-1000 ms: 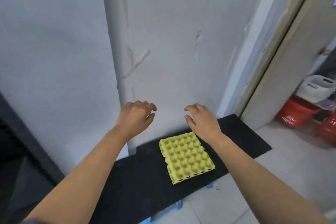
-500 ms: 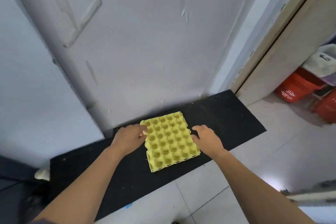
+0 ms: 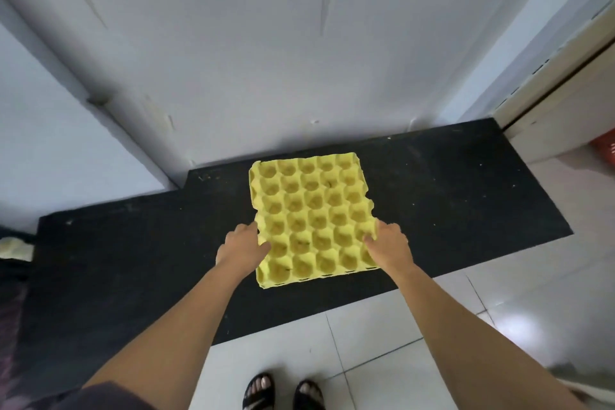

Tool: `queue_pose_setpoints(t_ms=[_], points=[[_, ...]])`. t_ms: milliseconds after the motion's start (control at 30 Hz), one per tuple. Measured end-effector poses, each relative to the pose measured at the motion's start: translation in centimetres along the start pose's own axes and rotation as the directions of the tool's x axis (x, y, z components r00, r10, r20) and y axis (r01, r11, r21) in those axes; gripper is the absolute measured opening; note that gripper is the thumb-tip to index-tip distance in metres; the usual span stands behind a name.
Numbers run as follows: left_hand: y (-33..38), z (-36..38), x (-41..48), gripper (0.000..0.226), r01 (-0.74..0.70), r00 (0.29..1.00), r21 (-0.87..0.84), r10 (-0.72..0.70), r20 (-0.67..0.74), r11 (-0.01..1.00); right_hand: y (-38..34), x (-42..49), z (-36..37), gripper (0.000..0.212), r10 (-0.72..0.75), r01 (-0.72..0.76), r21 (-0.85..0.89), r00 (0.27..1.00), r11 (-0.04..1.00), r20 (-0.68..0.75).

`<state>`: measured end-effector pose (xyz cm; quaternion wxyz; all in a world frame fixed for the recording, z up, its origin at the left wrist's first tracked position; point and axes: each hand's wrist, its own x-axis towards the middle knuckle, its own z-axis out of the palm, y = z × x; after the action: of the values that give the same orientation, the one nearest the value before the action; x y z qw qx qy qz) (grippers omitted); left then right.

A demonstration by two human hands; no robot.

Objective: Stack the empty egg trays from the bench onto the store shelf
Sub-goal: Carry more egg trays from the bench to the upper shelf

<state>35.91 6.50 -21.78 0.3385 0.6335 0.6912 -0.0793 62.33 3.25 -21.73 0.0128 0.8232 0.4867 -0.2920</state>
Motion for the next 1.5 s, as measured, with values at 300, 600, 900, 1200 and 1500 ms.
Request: queue_pose_setpoints(t_ms=[300,600,900,1200,1500], points=[[-0.9,6.9,5.1,0.048,0.202,0.979,-0.397,-0.195,0.057,0.895,2.0,5.3,6.0,0.053,0.257,-0.247,0.158,0.965,0.956,-0.046],[-0.2,5.9,5.5,0.056,0.281,0.941,-0.585,-0.338,0.011,0.761,2.1,5.2,6.5,0.032,0.337,-0.294,0.400,0.941,0.868,-0.040],[-0.3,4.8,3.6,0.054,0.312,0.923,-0.532,-0.385,-0.027,0.787,1.4,3.4,5.5,0.033,0.264,-0.203,0.389,0.958,0.899,-0.109],[2.1,-7.7,-4.8,0.063,0.098,0.945,-0.573,-0.257,-0.202,0.813,-3.6,-4.8,-5.7,0.041,0.105,0.012,0.533,0.977,0.846,-0.188],[3.3,-20.4,-14.2,0.064,-0.088,0.906,-0.517,-0.147,-0.397,0.851,-9.7,-13.9,-16.6,0.056,-0.049,0.261,0.697,0.950,0.668,-0.309]])
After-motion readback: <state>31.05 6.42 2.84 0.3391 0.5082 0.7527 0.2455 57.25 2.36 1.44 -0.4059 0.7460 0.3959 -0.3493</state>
